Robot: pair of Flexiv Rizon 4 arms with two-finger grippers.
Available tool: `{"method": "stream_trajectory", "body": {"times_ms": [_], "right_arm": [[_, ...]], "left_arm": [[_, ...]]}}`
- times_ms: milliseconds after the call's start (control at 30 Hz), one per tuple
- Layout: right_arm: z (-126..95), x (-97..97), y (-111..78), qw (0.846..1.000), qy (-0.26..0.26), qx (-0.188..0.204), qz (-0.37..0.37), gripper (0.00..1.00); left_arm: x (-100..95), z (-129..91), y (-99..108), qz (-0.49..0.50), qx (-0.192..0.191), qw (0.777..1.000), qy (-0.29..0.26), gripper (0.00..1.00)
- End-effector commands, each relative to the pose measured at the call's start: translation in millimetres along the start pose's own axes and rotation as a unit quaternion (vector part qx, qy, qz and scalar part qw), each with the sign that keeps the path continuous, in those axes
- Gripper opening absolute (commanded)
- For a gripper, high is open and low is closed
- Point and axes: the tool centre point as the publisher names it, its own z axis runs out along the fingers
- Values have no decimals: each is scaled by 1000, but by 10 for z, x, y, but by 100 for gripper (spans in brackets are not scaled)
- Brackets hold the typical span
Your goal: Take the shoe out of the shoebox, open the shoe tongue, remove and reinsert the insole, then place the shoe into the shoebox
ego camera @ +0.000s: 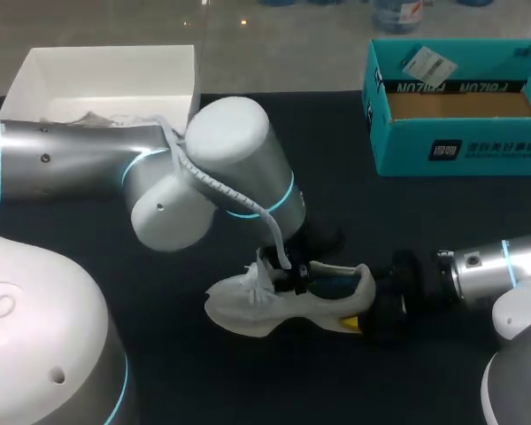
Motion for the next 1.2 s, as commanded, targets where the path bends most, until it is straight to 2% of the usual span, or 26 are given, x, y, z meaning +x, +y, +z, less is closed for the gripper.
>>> {"method": "stream_trajectory", "body": {"times_ms": [33, 67, 300, 400, 533, 700, 1000, 1133, 1167, 1200], "right_arm": [[8, 14, -4, 1000, 0, 3, 0, 0], [8, 14, -4, 1000, 0, 3, 0, 0], [8, 14, -4, 1000, 0, 3, 0, 0], [8, 14, -4, 1000, 0, 3, 0, 0], [8, 14, -4, 1000, 0, 3, 0, 0], [8, 14, -4, 1000, 0, 3, 0, 0], [8, 14, -4, 1000, 0, 3, 0, 0], [8, 14, -4, 1000, 0, 3, 0, 0], [8, 14, -4, 1000, 0, 3, 0, 0], [8, 14, -4, 1000, 0, 3, 0, 0]], "left_arm": [[-46, -264, 158, 4, 55, 998, 43, 0], [-50, -306, 160, 4, 66, 996, 66, 0], [-55, -445, 132, 6, 95, 990, 101, 0], [-19, -503, 57, 12, 118, 984, 135, 0], [53, -517, -116, 24, 130, 979, 154, 0], [136, -502, -264, 35, 135, 977, 159, 0], [214, -509, -398, 33, 161, 973, 162, 0], [224, -447, -386, 30, 151, 975, 163, 0], [224, -436, -371, 29, 147, 976, 161, 9], [223, -429, -351, 26, 145, 976, 157, 23]]}}
